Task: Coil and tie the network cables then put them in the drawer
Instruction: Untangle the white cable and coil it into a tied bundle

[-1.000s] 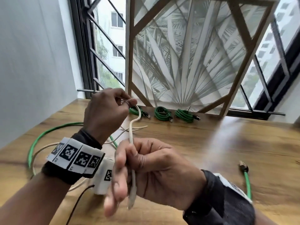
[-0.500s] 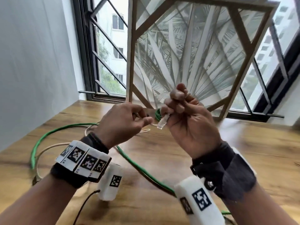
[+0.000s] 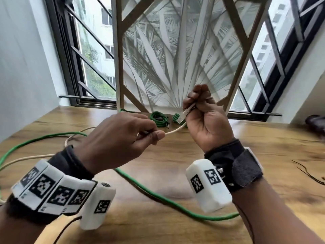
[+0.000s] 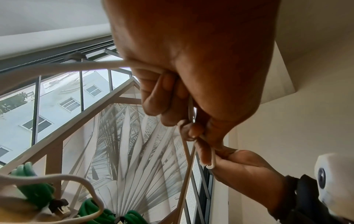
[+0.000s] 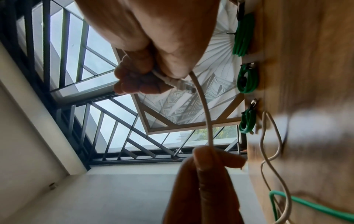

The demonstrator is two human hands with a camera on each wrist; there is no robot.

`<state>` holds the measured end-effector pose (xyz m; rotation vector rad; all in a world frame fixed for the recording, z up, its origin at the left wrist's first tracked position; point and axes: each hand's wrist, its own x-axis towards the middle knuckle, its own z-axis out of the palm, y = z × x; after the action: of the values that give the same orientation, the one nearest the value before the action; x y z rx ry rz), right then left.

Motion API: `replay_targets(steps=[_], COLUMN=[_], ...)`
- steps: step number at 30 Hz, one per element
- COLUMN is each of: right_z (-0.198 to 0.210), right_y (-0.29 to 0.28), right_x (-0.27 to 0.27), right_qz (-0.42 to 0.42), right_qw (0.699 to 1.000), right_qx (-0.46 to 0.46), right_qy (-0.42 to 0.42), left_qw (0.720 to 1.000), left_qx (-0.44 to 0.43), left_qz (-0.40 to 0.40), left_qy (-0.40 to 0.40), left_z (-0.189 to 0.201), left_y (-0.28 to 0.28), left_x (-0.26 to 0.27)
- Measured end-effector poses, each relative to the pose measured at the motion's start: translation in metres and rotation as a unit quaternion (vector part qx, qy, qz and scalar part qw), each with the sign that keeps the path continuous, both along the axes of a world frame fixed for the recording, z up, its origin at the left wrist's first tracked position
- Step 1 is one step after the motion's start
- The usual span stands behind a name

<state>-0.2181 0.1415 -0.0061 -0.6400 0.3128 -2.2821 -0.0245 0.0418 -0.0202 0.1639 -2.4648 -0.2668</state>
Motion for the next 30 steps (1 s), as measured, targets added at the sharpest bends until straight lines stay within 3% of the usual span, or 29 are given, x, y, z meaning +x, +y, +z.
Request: replay_targets(steps=[5, 9, 15, 19, 24, 30], right_z=[-0.008, -0.012, -0.013, -0.019, -0.032, -0.032], right_y=[0.001, 0.000, -0.001, 0.000, -0.006, -0.005], right_x=[-0.001, -0.001, 0.018, 0.040, 0.054, 0.061], right_qz=[-0.002, -0.040, -0.045, -0.071, -0.068, 0.054], right_qw=[0.996, 0.990, 0.978, 0.942, 0.878, 0.877], right_qx=[0.044, 0.085, 0.106, 0.158, 0.201, 0.237], right_qy=[0.077, 0.110, 0.174, 0.287, 0.429, 0.414], left_qw=[0.995, 0.985, 0.971, 0.961, 0.962, 0.956], left_qx=[-0.018, 0.050, 0.042, 0.036, 0.000, 0.006], left_qz=[0.043, -0.026, -0.116, -0.131, -0.071, -0.015], left_qy=[0.092, 0.161, 0.207, 0.240, 0.265, 0.293], left_z=[0.002, 0.009, 0.013, 0.014, 0.013, 0.014], left_y=[-0.003, 0.000, 0.011, 0.016, 0.008, 0.005], left_x=[0.002, 0.004, 0.012, 0.016, 0.015, 0.012])
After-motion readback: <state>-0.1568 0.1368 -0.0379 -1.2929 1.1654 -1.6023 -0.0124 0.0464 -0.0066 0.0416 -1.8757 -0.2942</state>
